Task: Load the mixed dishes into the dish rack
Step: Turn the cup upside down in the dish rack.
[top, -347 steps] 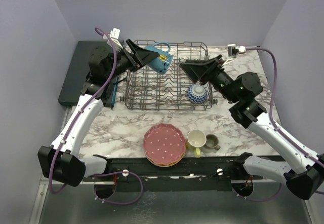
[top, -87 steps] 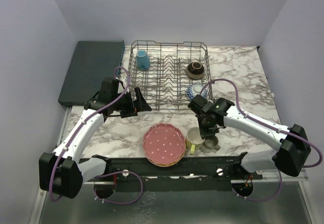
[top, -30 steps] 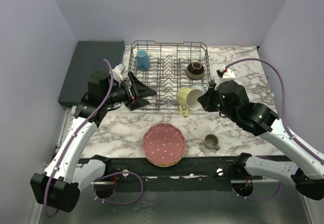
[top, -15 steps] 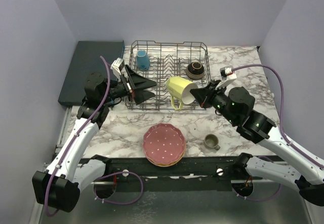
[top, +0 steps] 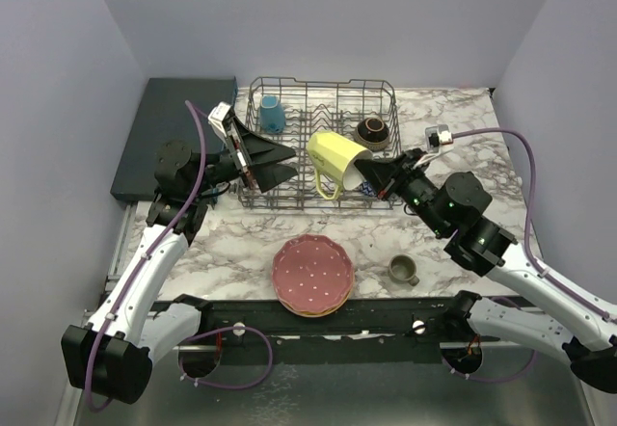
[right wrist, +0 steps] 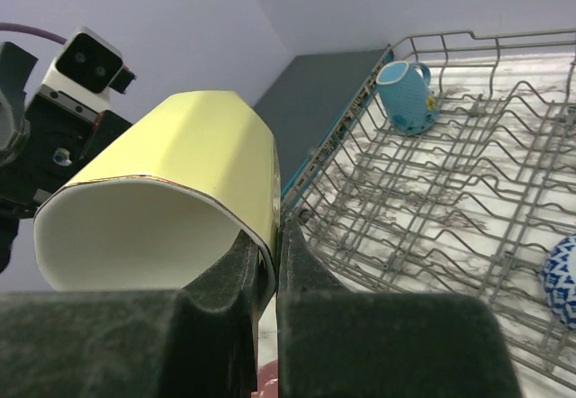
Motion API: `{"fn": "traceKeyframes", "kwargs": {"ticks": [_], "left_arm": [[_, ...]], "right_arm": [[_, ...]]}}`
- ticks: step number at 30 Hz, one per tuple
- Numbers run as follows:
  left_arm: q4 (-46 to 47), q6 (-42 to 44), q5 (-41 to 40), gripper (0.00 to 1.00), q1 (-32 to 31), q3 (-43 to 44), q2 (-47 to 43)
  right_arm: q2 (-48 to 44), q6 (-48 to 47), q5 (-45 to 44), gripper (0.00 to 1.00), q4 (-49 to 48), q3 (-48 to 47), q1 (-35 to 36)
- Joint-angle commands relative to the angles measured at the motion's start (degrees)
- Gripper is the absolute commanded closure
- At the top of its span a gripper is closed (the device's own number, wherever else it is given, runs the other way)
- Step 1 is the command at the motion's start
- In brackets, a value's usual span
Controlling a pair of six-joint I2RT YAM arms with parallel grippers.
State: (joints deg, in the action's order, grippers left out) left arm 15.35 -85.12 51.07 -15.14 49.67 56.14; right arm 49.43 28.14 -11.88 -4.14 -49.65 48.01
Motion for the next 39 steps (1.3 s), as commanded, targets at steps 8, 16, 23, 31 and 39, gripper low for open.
{"fn": "traceKeyframes", "kwargs": {"ticks": [8, 16, 23, 31, 39], "left_arm": [[7.59, -1.93, -0.82, 0.01, -0.27, -0.41, -1.4], [11.41, -2.86, -2.36, 0.01, -0.27, 0.08, -1.21], [13.77, -3.34, -3.92, 0.01, -0.25, -0.45, -1.57], [15.47, -3.58, -5.35, 0.01, -0.29, -0.62, -1.47], [16.19, -2.96, -7.34, 0.01, -0.25, -1.26, -1.6]], "right_arm": [[2.38, 8.88, 6.58, 1.0, -18.73, -1.56, 0.33], [5.25, 10.87, 9.28, 1.0, -23.99, -1.75, 0.33], [8.08, 13.43, 11.43, 1.0, -27.07, -2.77, 0.33], [10.75, 15.27, 13.75, 0.99, -30.07, -3.65, 0.33], [12.37, 16.42, 14.69, 1.0, -31.28, -4.5, 0.38]]}}
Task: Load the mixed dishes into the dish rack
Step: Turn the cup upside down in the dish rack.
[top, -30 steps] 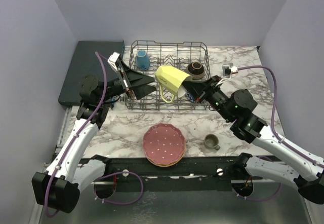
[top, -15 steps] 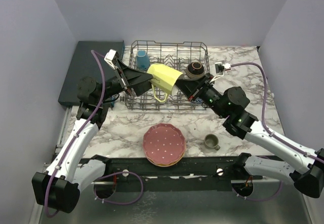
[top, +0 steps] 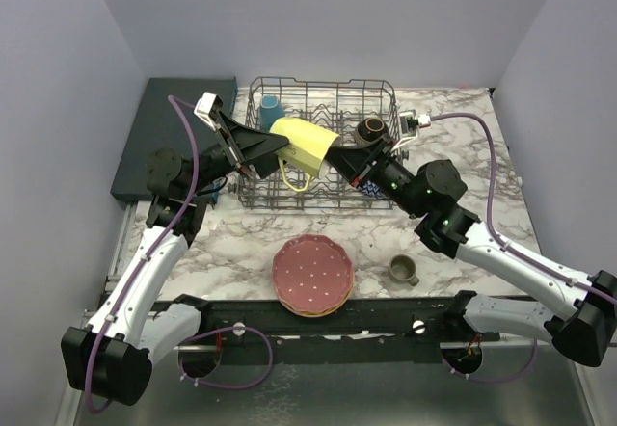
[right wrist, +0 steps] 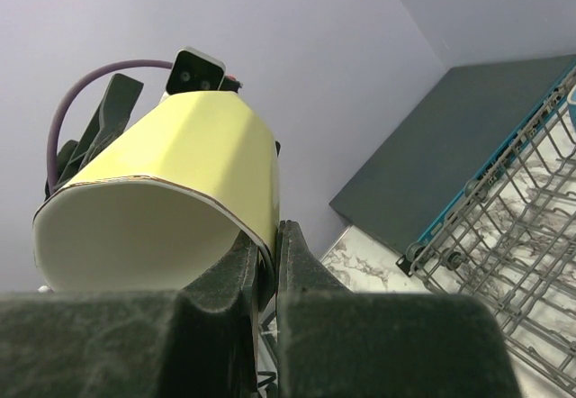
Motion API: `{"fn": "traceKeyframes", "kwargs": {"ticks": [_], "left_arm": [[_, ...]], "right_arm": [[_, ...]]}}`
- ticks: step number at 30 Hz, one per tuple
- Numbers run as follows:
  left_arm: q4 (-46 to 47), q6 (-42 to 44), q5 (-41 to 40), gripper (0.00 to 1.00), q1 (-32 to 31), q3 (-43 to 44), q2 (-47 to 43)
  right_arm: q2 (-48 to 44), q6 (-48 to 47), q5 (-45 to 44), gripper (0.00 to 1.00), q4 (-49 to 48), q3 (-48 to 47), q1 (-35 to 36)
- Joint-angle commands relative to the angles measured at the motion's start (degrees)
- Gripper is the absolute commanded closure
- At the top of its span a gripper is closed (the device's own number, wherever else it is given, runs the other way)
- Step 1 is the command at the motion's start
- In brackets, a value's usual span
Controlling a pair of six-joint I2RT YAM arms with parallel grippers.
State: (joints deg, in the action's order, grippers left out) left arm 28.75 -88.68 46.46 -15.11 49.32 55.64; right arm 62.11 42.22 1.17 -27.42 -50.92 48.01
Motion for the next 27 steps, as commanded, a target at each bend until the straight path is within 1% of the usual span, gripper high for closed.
{"fn": "traceKeyframes", "kwargs": {"ticks": [1, 17, 27], "left_arm": [[2.88, 0.76, -3.08, 0.01, -0.27, -0.89, -1.14], [3.77, 1.5, -7.31, 0.01, -0.27, -0.89, -2.28], [3.77, 1.63, -8.22, 0.01, -0.27, -1.76, -3.33]], "right_arm": [[-0.29, 2.39, 1.56, 1.0, -8.09, -3.16, 0.39], [3.22, 5.56, 0.59, 0.99, -10.19, -3.92, 1.15], [6.08, 6.18, 0.78, 1.0, -10.99, -5.84, 2.3]]}}
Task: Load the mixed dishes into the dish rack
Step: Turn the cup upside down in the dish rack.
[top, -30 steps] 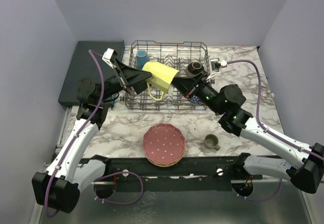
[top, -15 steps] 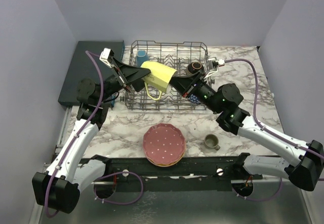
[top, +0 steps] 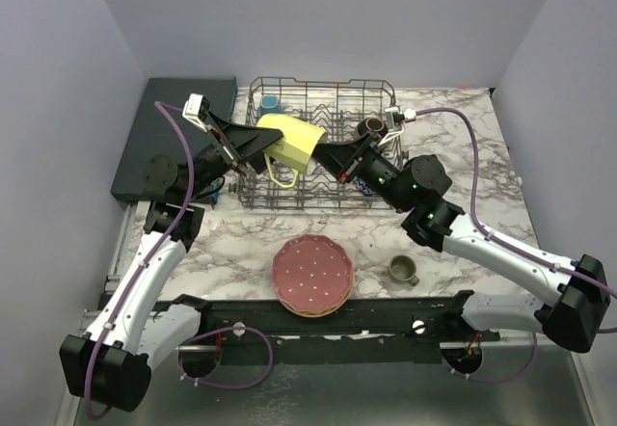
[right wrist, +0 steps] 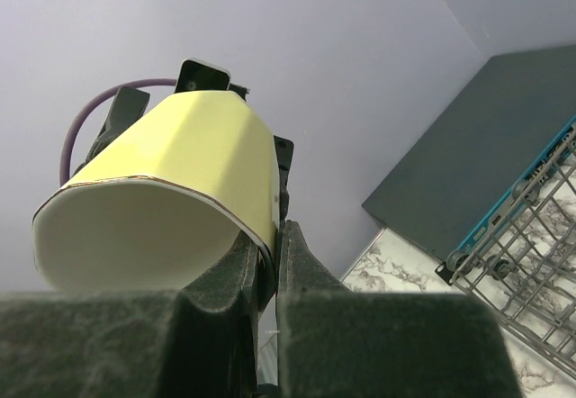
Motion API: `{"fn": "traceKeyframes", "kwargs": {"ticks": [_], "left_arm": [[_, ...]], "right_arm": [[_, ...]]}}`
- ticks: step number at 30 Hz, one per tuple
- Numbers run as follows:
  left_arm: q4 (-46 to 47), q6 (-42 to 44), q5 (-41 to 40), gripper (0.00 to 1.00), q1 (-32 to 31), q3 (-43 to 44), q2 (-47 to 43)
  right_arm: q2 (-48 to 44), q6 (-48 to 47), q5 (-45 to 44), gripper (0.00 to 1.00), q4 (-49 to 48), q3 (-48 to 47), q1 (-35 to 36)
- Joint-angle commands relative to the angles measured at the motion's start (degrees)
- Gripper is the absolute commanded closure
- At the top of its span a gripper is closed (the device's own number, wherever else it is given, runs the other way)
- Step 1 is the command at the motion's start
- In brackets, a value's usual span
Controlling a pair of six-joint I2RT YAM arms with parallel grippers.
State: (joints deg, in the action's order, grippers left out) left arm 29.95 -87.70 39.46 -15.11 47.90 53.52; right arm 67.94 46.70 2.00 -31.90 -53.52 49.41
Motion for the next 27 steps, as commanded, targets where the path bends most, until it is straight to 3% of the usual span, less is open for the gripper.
{"fn": "traceKeyframes", "kwargs": {"ticks": [1, 20, 23, 27], "left_arm": [[2.56, 0.7, -1.25, 0.01, -0.31, -0.4, -1.27], [2.58, 1.44, -1.45, 0.02, -0.27, 0.23, -1.84], [2.7, 1.65, -1.43, 0.07, -0.27, 0.48, -1.97], [2.74, 1.99, -1.36, 0.2, -0.27, 0.46, -2.09]], "right_arm": [[0.28, 1.71, -0.15, 1.0, -6.59, -3.24, 1.02], [0.52, 2.14, -1.41, 0.99, -5.74, -3.0, 2.12], [0.27, 2.16, -1.59, 1.0, -5.28, -2.74, 2.1], [-0.39, 2.32, -1.82, 1.0, -5.28, -1.75, 2.1]]}}
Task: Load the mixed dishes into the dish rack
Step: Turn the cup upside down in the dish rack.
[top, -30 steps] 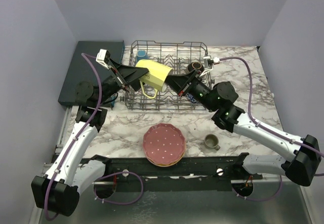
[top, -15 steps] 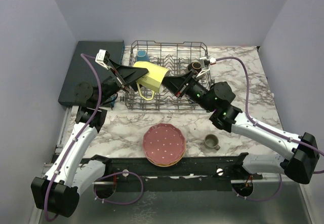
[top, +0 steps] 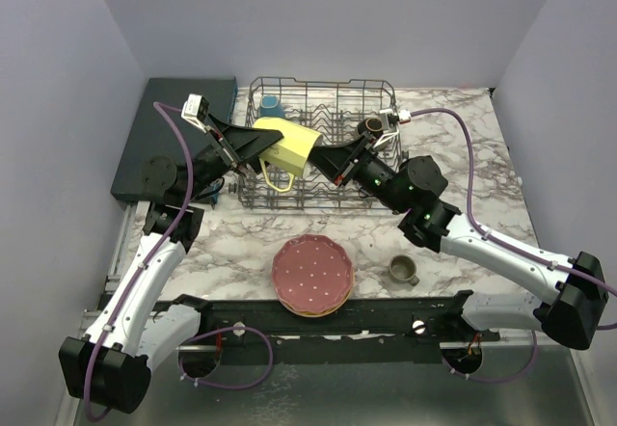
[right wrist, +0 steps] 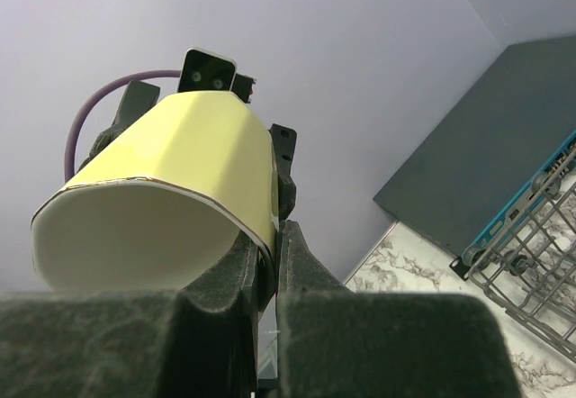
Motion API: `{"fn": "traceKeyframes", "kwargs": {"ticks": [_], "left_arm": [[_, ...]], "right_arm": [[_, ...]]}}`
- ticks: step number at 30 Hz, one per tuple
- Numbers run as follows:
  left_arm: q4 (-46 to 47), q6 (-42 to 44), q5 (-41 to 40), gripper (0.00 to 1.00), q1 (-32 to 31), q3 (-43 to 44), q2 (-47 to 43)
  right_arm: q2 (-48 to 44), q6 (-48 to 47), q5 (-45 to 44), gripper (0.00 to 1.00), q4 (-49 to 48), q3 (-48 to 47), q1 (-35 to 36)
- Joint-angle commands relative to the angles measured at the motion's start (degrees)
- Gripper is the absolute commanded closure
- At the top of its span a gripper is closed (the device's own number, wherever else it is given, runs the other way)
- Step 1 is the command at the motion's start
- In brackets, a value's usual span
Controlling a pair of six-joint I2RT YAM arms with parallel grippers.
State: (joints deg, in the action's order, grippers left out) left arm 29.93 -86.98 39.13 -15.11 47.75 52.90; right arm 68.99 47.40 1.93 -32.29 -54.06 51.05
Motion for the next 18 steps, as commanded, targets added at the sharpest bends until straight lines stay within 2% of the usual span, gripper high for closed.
{"fn": "traceKeyframes", "kwargs": {"ticks": [1, 7, 10, 18], "left_arm": [[2.76, 1.27, -1.16, 0.24, -0.27, 0.51, -1.54], [2.85, 1.35, -1.74, 0.48, -0.29, 0.07, -1.96], [2.85, 1.42, -1.96, 0.56, -0.27, -0.09, -2.09], [2.85, 1.69, -1.96, 0.73, -0.27, -0.32, -1.93]], "right_arm": [[-1.58, 1.72, -1.69, 1.0, -4.95, -0.93, 0.46], [-2.19, 2.02, -3.69, 0.99, -4.3, -0.36, 0.48], [-2.76, 2.07, -4.22, 0.99, -3.72, -0.07, 0.46], [-7.15, 1.54, -8.93, 0.78, -1.95, 3.15, 0.46]]}}
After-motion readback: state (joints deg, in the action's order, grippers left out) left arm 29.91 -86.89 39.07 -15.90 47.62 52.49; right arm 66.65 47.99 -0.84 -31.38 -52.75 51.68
